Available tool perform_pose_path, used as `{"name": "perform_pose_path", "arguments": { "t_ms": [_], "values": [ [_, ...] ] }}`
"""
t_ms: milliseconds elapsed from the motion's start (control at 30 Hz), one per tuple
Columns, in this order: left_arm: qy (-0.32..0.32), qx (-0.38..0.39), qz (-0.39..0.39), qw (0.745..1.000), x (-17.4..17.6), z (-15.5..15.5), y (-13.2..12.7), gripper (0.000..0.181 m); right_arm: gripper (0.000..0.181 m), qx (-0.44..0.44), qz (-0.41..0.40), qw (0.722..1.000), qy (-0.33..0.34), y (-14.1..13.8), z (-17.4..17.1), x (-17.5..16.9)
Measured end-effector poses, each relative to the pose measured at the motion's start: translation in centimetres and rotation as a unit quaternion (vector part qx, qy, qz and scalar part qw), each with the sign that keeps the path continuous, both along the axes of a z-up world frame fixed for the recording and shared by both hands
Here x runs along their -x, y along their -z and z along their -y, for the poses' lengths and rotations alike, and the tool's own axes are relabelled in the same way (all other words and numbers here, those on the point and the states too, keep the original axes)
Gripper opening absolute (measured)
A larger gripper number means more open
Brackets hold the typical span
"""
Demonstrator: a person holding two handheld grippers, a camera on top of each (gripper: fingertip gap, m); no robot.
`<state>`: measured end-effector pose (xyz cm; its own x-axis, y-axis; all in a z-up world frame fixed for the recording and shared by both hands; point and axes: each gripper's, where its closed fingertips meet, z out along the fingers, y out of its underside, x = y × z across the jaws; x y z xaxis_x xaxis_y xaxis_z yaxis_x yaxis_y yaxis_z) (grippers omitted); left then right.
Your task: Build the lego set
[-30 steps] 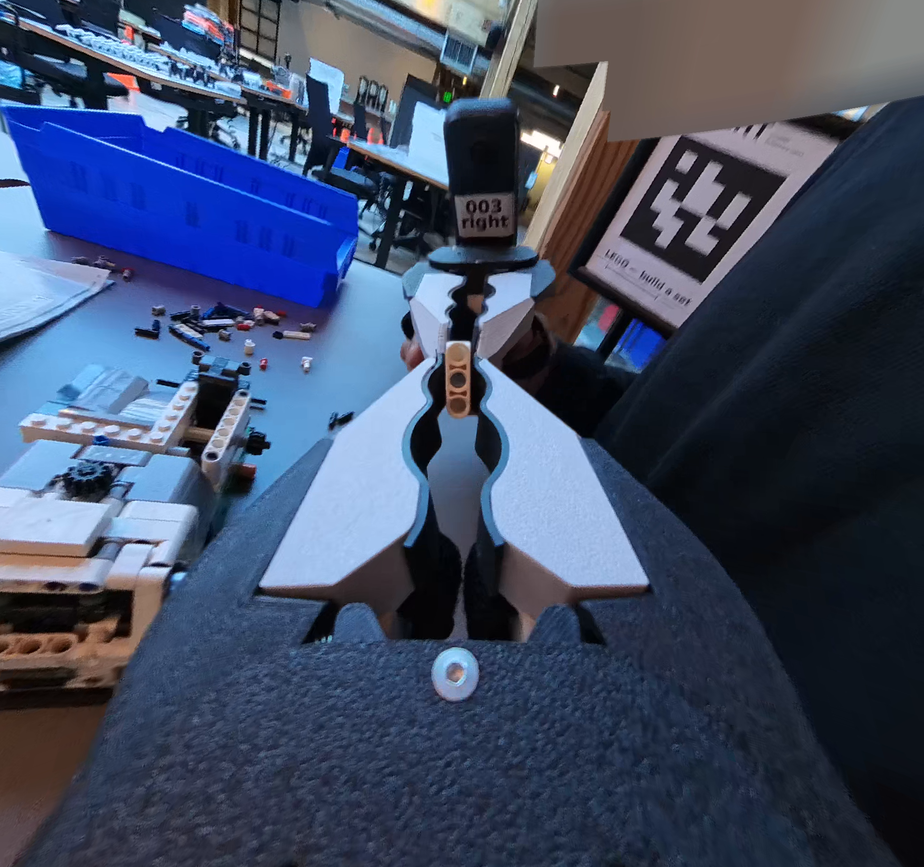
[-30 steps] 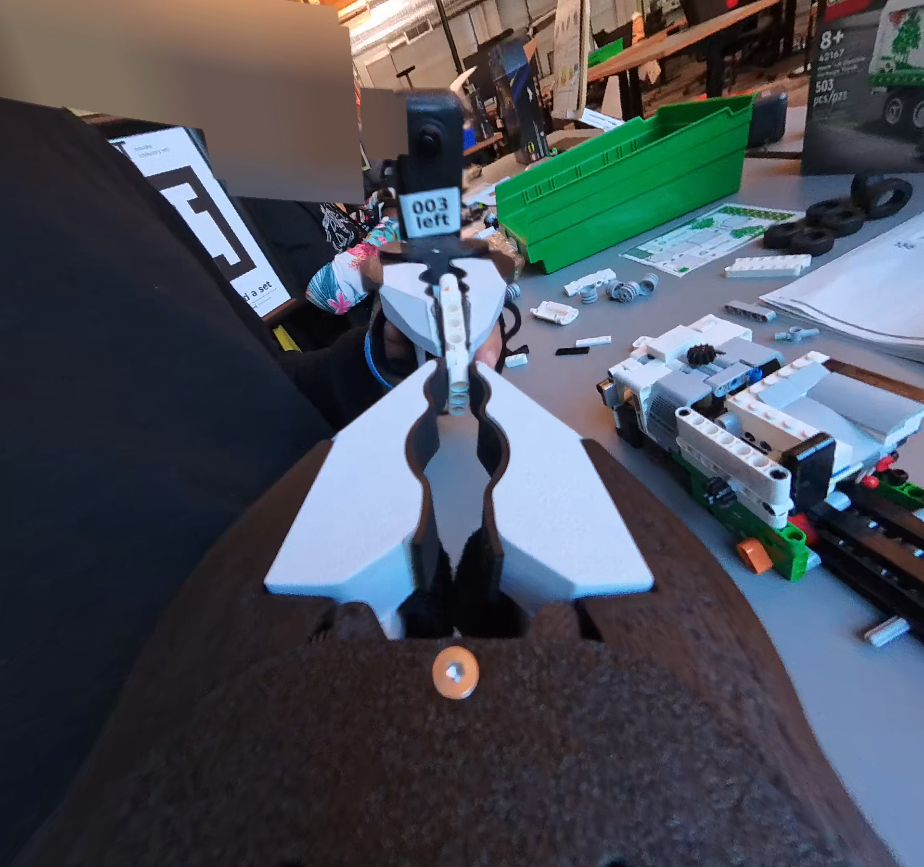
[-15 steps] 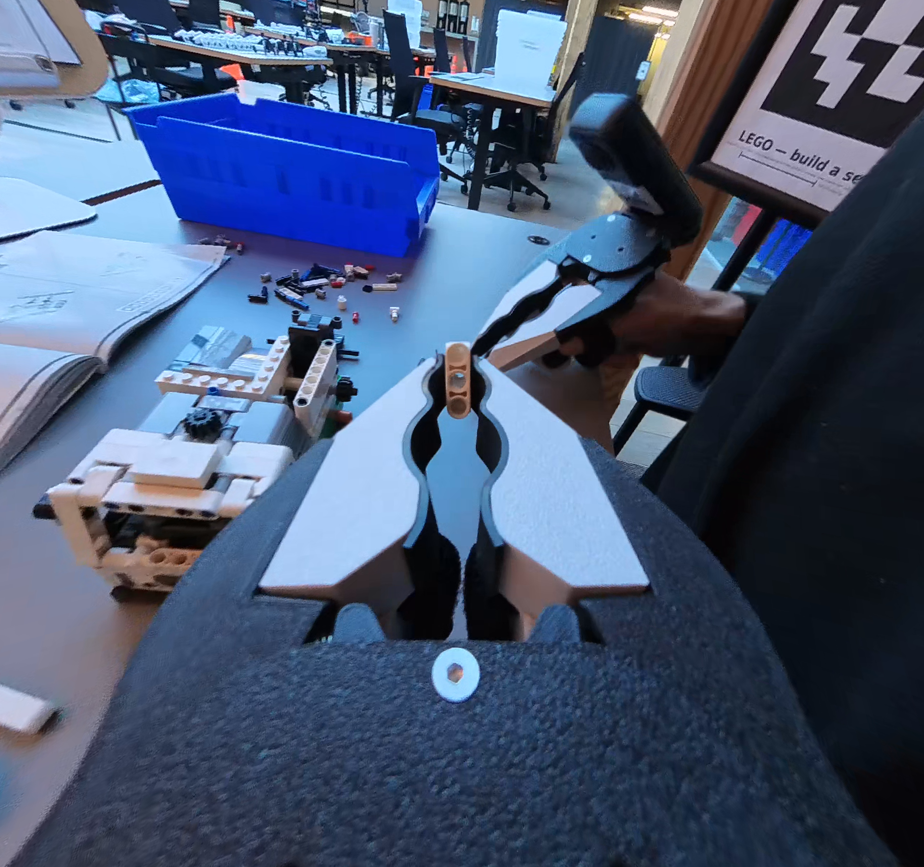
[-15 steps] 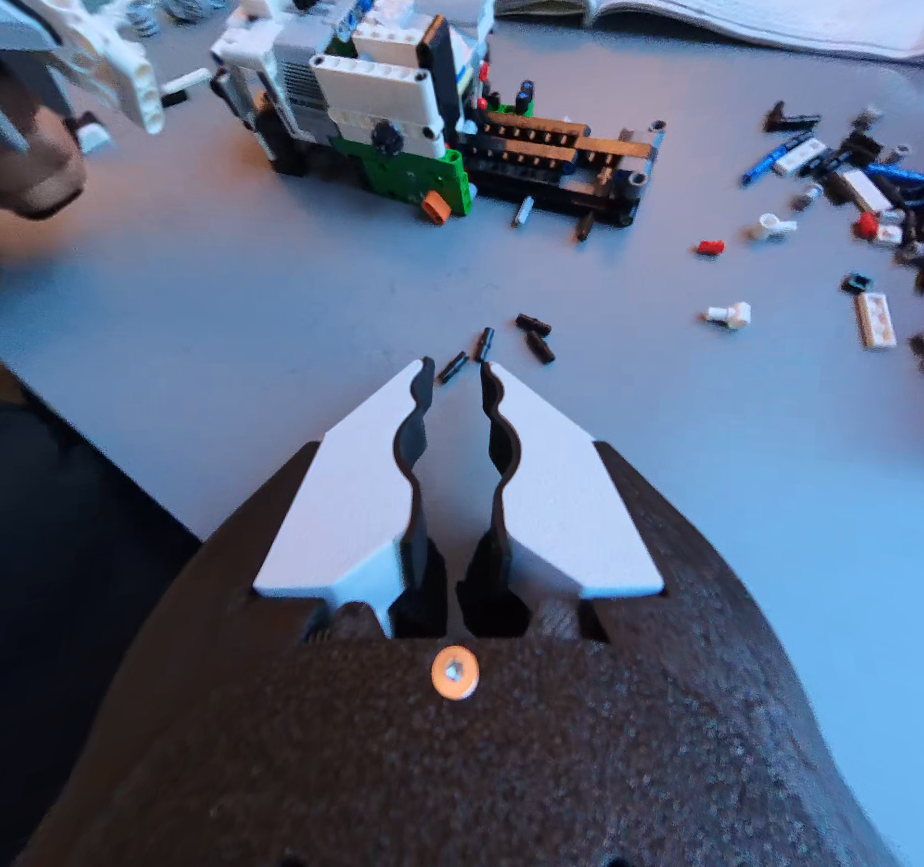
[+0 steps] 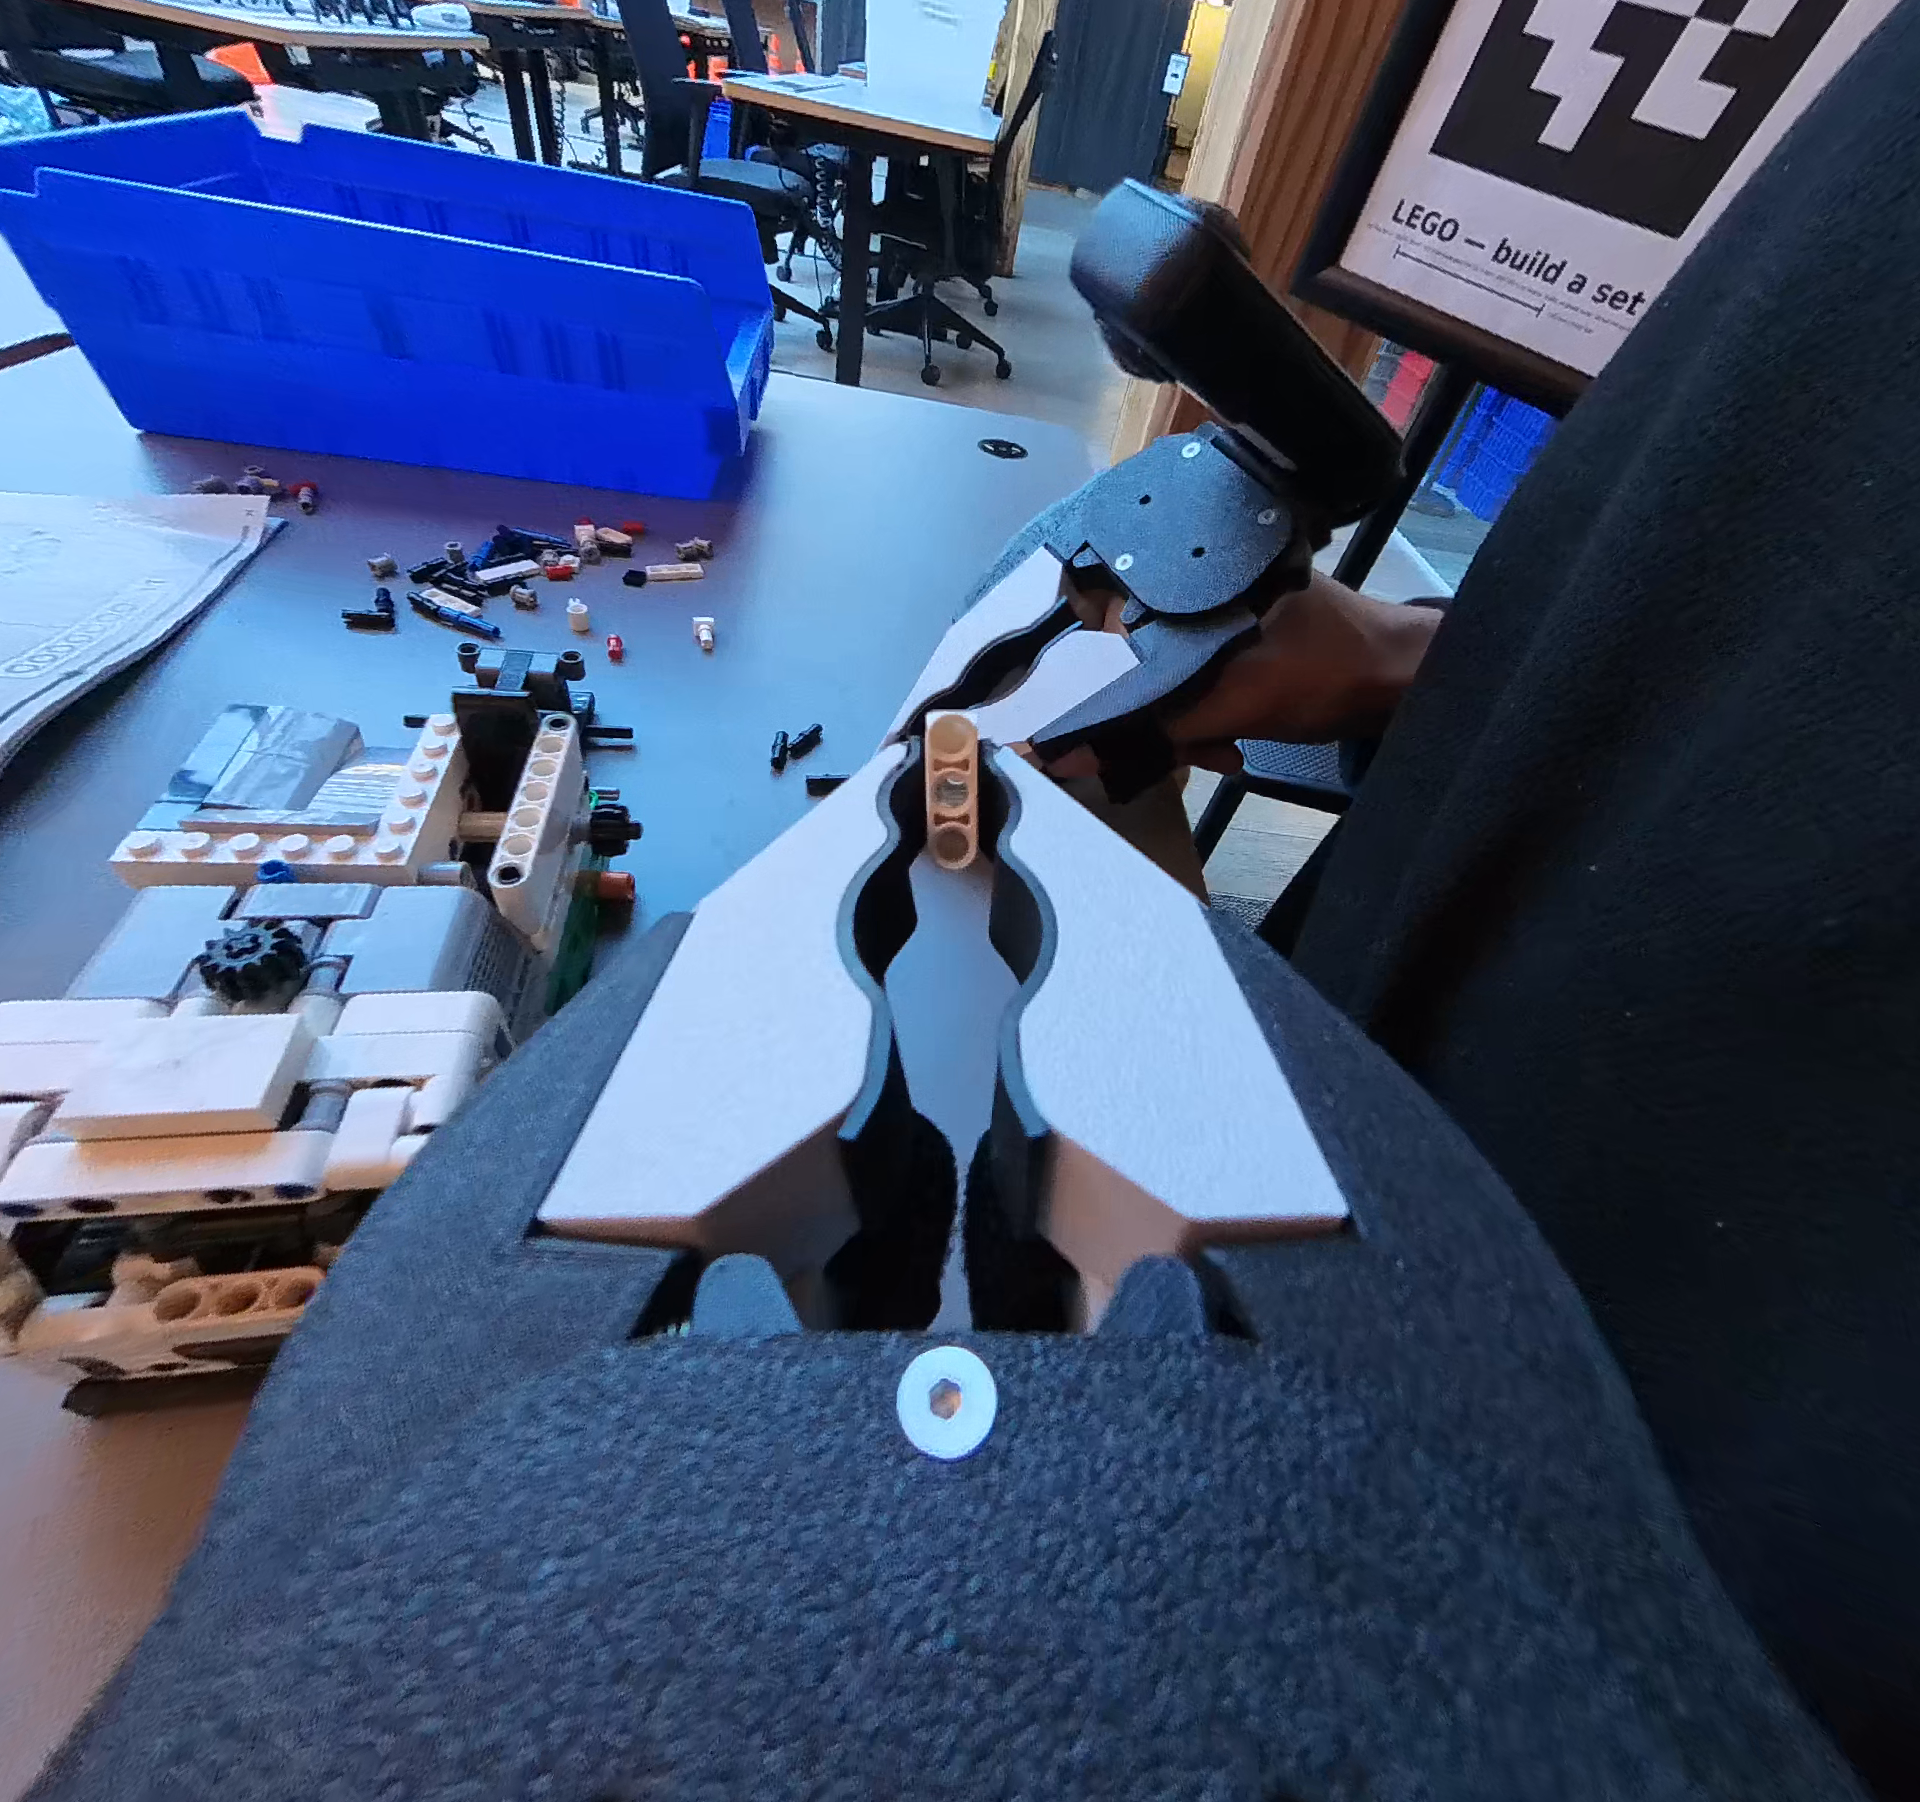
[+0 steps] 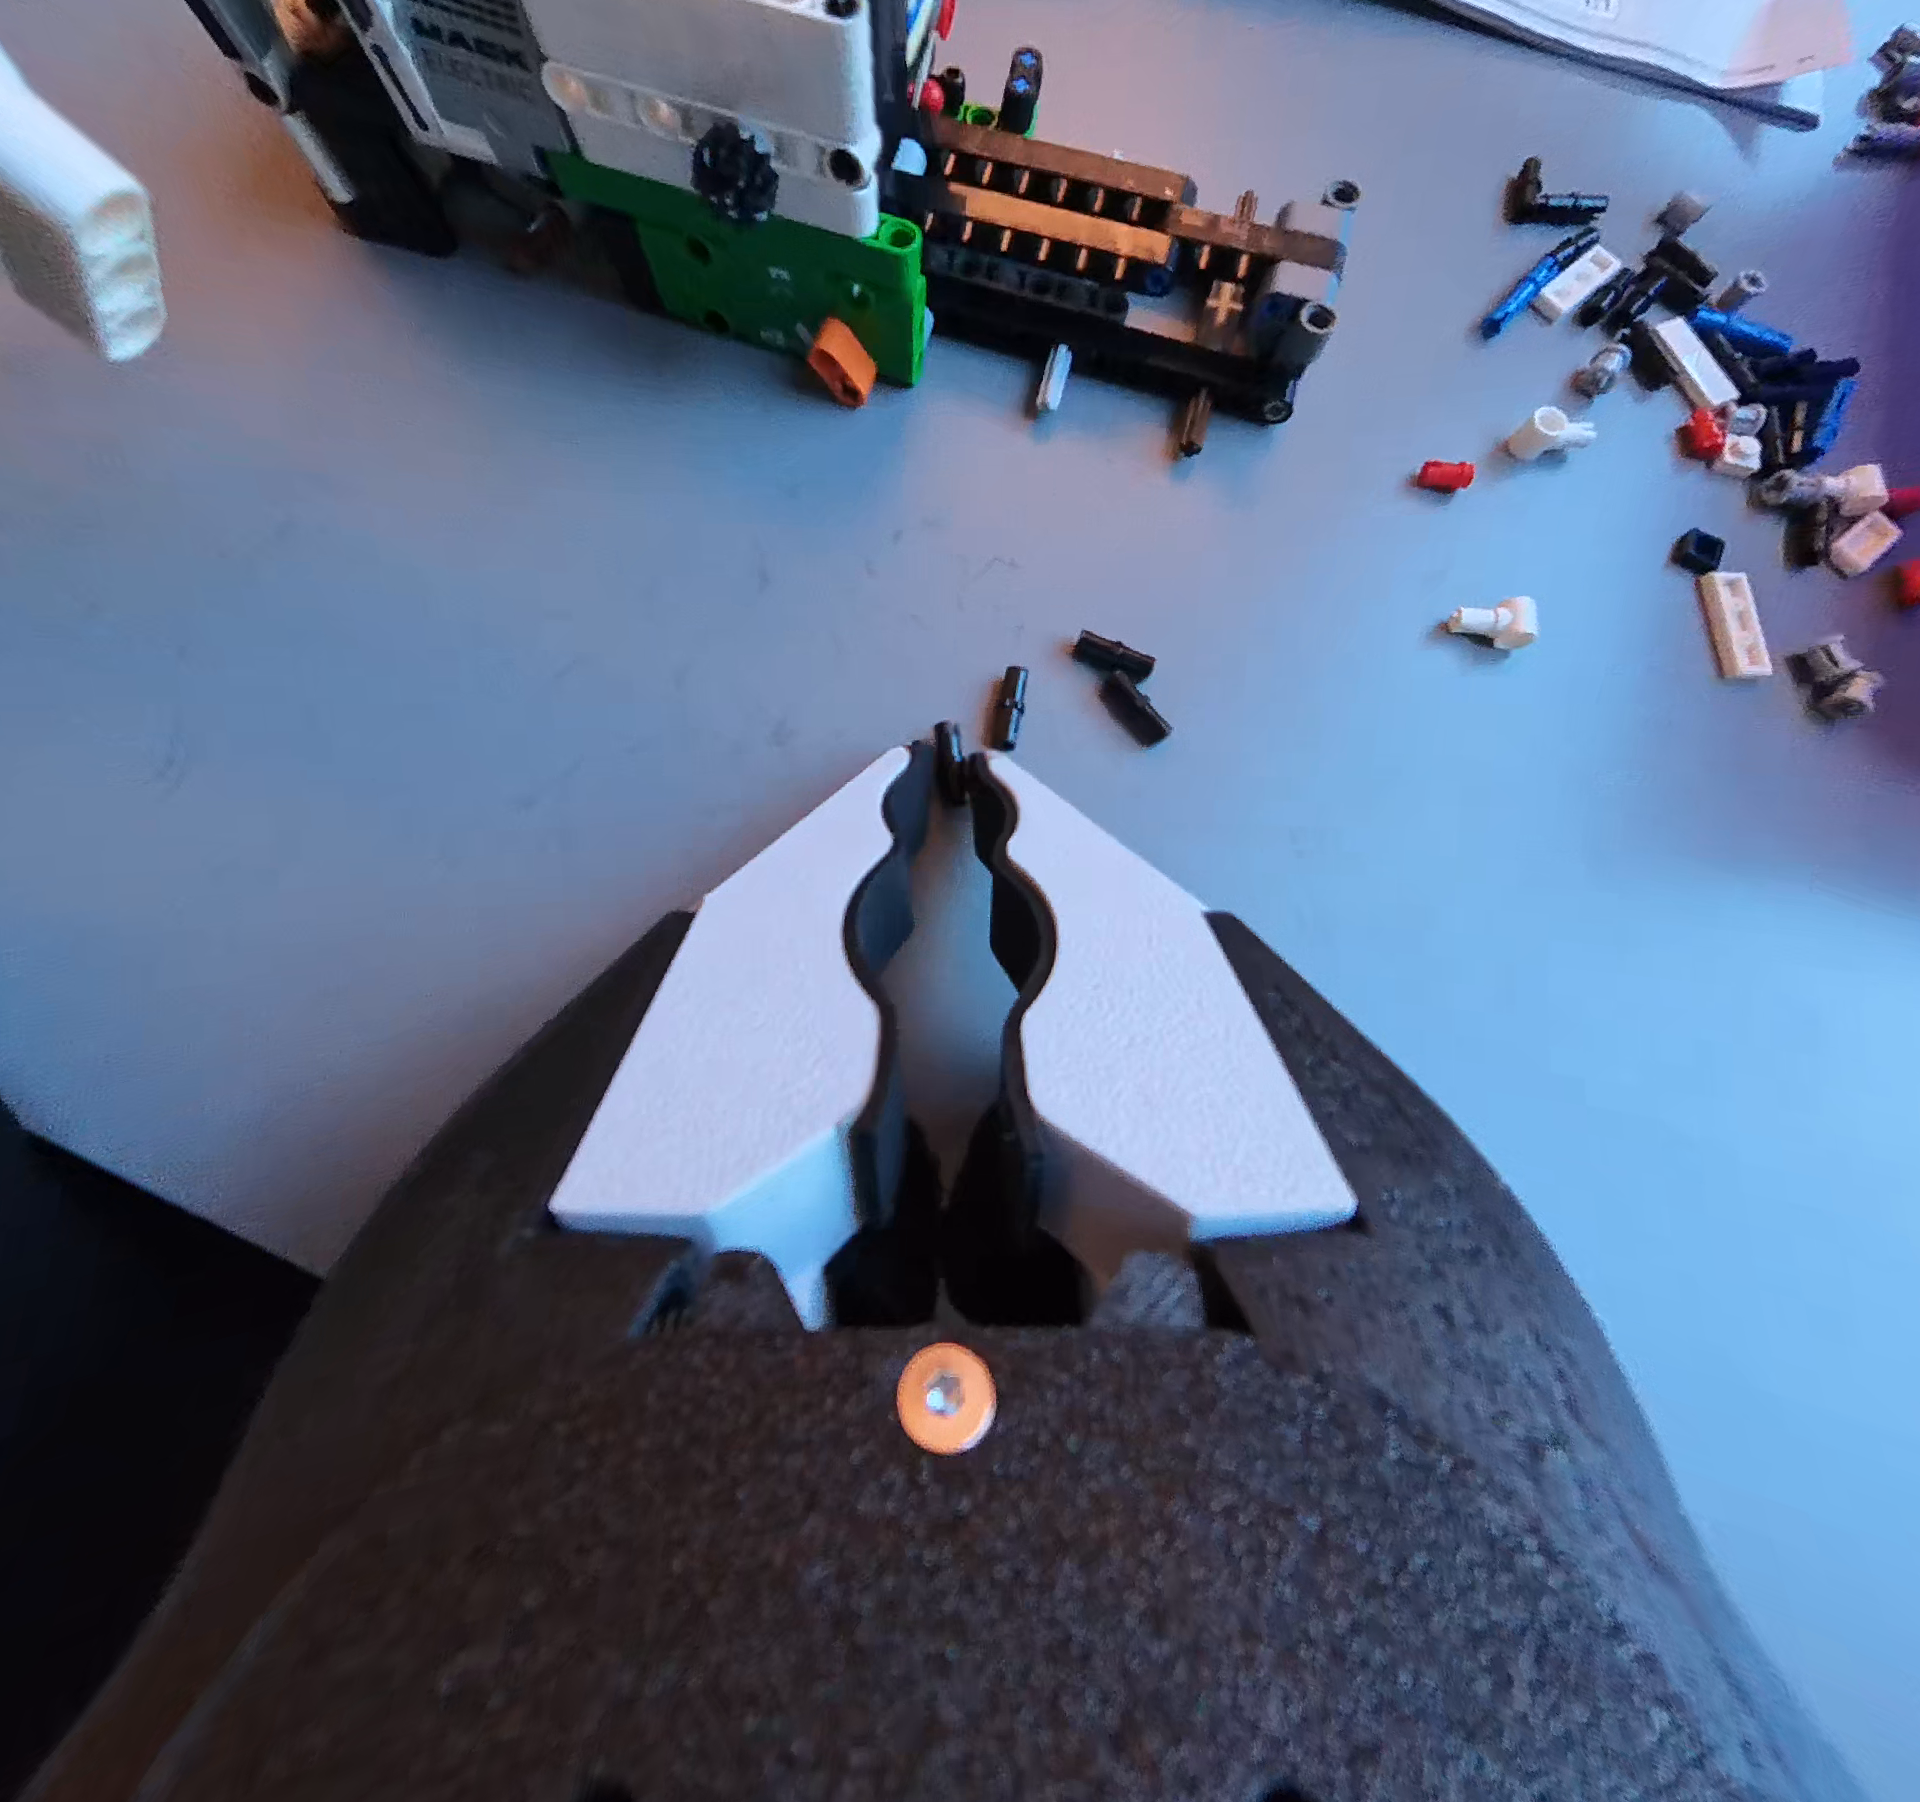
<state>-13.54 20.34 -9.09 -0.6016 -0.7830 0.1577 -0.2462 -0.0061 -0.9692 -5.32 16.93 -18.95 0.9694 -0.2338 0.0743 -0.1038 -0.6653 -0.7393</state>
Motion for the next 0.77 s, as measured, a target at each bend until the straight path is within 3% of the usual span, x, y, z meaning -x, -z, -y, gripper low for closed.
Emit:
{"name": "perform_pose_path", "arguments": {
  "t_ms": [167, 300, 400, 533, 700, 767],
  "values": [
    [0.006, -0.007, -0.004, 1.0, 0.0, -0.4, 0.2, 0.006, 0.004, 0.018, 0.008, 0.999, -0.03, 0.0, 0.4, -0.1],
    [0.014, -0.017, 0.001, 1.0, 0.3, -0.1, 0.2, 0.006, 0.004, 0.155, 0.103, 0.974, -0.128, -0.8, 3.7, -3.0],
    [0.016, -0.023, 0.011, 1.0, 0.3, 0.0, 0.4, 0.006, 0.004, 0.286, 0.133, 0.928, -0.196, -1.5, 6.6, -6.7],
    [0.005, -0.046, 0.028, 0.999, 0.5, 0.0, 0.3, 0.006, 0.004, 0.459, 0.073, 0.852, -0.241, -1.9, 9.1, -10.1],
    [-0.017, -0.063, 0.04, 0.997, 1.9, -0.2, 0.7, 0.006, 0.004, 0.613, 0.019, 0.757, -0.226, -2.3, 10.0, -12.8],
    [-0.03, -0.064, 0.047, 0.996, 2.5, -0.3, 0.9, 0.006, 0.004, 0.64, 0.031, 0.737, -0.215, -2.3, 9.6, -13.7]
  ]
}}
